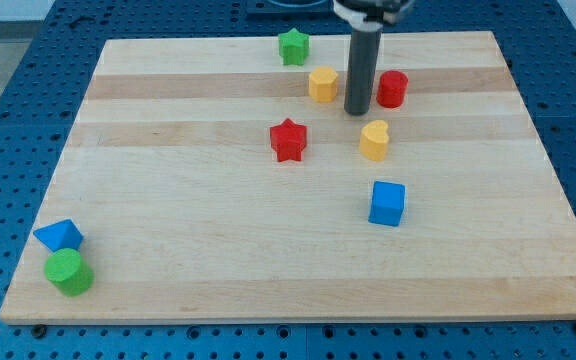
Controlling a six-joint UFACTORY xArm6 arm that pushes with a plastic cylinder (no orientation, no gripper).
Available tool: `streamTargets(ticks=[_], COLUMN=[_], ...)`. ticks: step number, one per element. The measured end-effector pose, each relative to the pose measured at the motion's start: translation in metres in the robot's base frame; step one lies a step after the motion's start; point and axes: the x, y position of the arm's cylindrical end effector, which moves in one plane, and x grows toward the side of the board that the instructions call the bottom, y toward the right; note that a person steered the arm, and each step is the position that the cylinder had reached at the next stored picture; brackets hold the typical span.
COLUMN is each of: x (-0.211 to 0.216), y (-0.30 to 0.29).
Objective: Push yellow hexagon closer to green star
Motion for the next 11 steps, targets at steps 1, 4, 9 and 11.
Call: streamTargets(ticks=[1, 4, 9, 11], x=[-0.022, -0.017, -0.008, -0.028], y=[-0.002, -0.031, -0.064, -0.075])
